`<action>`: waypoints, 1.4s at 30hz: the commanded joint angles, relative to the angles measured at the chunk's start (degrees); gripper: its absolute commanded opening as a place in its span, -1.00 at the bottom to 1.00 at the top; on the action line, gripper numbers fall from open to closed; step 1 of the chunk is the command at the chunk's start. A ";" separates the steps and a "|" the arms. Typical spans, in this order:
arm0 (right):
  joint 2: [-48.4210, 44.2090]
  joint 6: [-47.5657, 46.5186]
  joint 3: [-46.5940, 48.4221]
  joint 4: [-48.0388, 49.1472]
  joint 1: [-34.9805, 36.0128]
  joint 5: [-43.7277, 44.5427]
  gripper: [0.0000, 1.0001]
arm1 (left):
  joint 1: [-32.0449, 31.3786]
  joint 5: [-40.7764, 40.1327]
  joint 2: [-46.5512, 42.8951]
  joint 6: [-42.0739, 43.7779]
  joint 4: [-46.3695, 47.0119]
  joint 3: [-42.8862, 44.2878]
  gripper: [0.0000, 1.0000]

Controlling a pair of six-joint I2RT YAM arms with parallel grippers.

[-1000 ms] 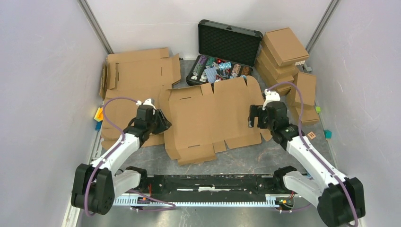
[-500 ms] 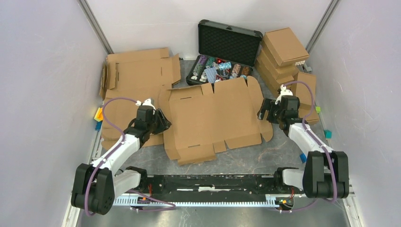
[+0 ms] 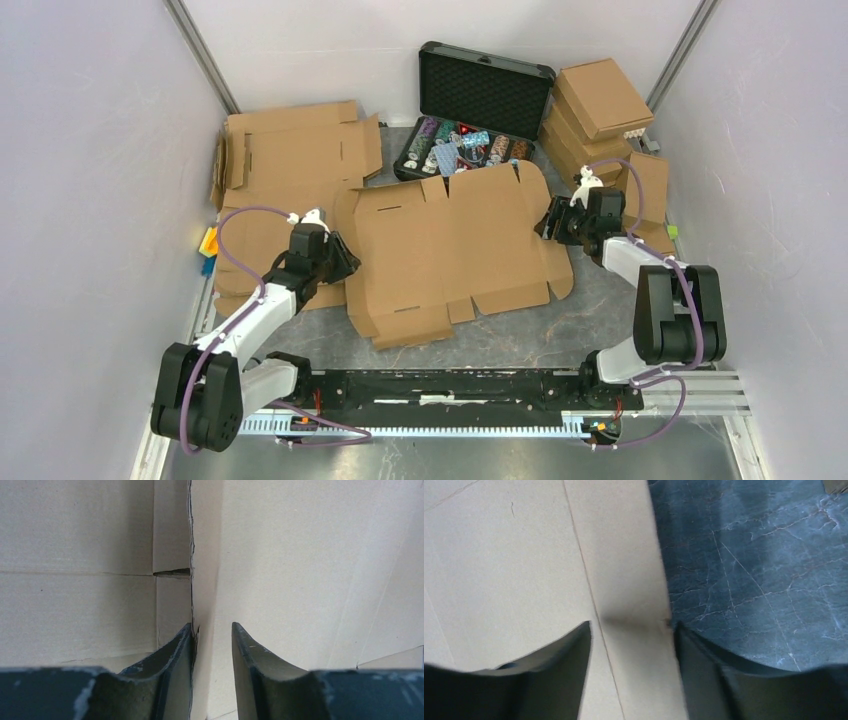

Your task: Fold the paper box

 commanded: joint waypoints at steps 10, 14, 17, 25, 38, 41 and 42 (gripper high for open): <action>-5.42 -5.68 3.51 -1.64 5.25 -2.67 -0.54 | 0.10 -0.69 -2.36 4.28 2.41 -0.04 -0.48; -5.34 -7.50 5.88 -4.75 7.83 0.85 -0.21 | 0.10 -0.68 -1.88 4.67 2.23 0.09 -0.52; -3.03 -8.74 9.20 -8.75 8.41 4.11 -0.01 | 0.10 -0.94 -1.22 4.93 1.88 0.41 -0.52; 5.25 -10.22 16.26 -11.48 8.72 7.74 -0.03 | 0.07 -1.73 -0.61 5.05 1.70 0.51 -0.52; -5.95 -11.07 17.18 -13.99 13.12 12.66 -1.00 | 0.00 -2.83 -4.40 4.70 1.88 0.60 -0.90; -10.13 -10.84 17.51 -15.04 15.65 13.32 -1.00 | -0.23 -2.82 -5.32 3.69 1.88 1.72 -0.96; -11.56 -10.70 17.71 -15.67 16.28 13.87 -1.00 | -0.33 -2.83 -5.62 3.53 1.88 2.00 -0.96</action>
